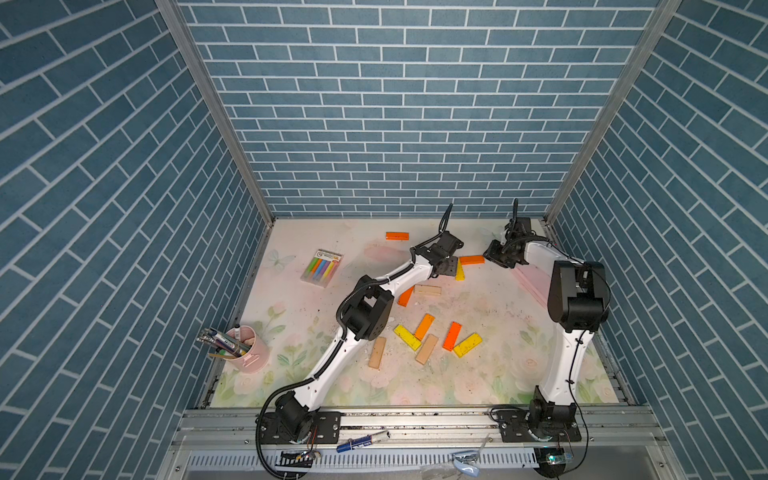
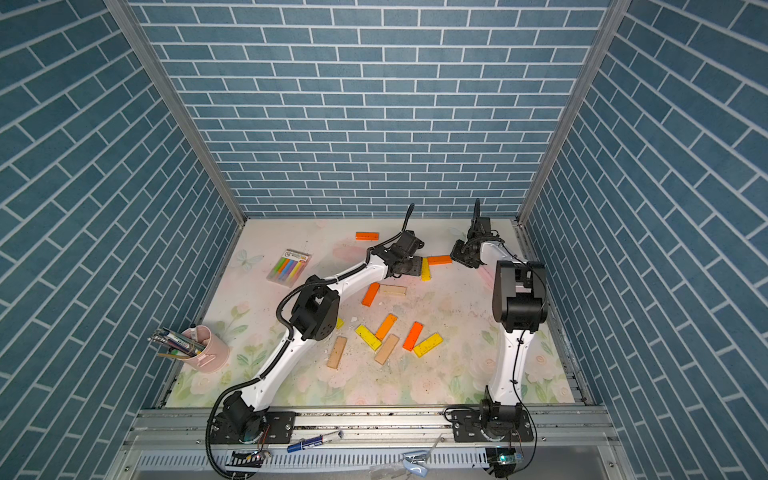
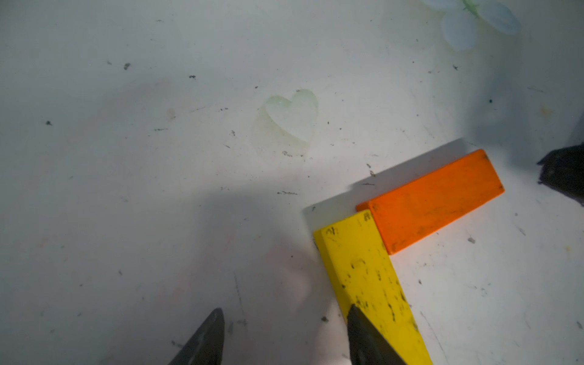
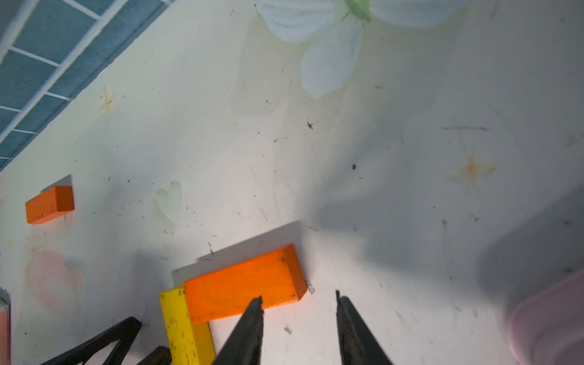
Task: Assemble the number 6 with building blocks
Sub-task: Assemble the building block at the center of the board, then pick up the building block from the center of the board.
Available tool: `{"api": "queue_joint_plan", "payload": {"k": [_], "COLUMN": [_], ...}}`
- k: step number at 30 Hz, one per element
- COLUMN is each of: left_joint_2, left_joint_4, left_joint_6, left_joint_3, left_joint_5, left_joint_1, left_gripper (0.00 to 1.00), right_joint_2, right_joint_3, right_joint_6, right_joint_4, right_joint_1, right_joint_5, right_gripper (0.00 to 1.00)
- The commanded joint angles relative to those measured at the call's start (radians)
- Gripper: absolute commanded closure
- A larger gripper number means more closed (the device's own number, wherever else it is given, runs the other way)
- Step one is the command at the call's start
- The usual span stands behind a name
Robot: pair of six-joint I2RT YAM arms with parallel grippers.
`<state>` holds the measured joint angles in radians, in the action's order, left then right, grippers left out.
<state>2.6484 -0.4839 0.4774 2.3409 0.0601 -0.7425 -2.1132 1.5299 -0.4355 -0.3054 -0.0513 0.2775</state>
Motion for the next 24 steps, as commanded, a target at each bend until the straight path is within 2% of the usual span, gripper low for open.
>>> {"api": "queue_joint_plan", "payload": {"k": [1,11,14,17,24], "left_joint_2": [0.038,-0.05,-0.133,-0.235,-0.555], "left_joint_4": [0.014,0.005,0.025,0.024,-0.013], "left_joint_6": [0.048,0.026,0.003,-0.048,-0.185], "left_joint_3": [-0.004,-0.042,-0.109,-0.174,-0.425], "left_joint_5": [-0.018,-0.019,-0.017,-0.018,-0.083], "left_joint_1": [0.009,0.05,0.071,0.09,0.134], "left_gripper": [0.38,0.36,0.34,0.27,0.11], "right_joint_2": [-0.014,0.053,0.112,0.184,0.373], "right_joint_3": [-0.009,-0.015,-0.066,-0.129,-0.289], "right_joint_6": [0.043,0.039,0.011,-0.025,-0.165], "right_joint_4": [-0.002,-0.074,-0.087,-0.109,-0.189], "right_joint_1": [-0.001,-0.004,-0.026,-0.069,-0.208], "right_joint_5": [0.009,-0.021,-0.043,-0.079,-0.262], "right_gripper": [0.6,0.6,0.6,0.6,0.55]}}
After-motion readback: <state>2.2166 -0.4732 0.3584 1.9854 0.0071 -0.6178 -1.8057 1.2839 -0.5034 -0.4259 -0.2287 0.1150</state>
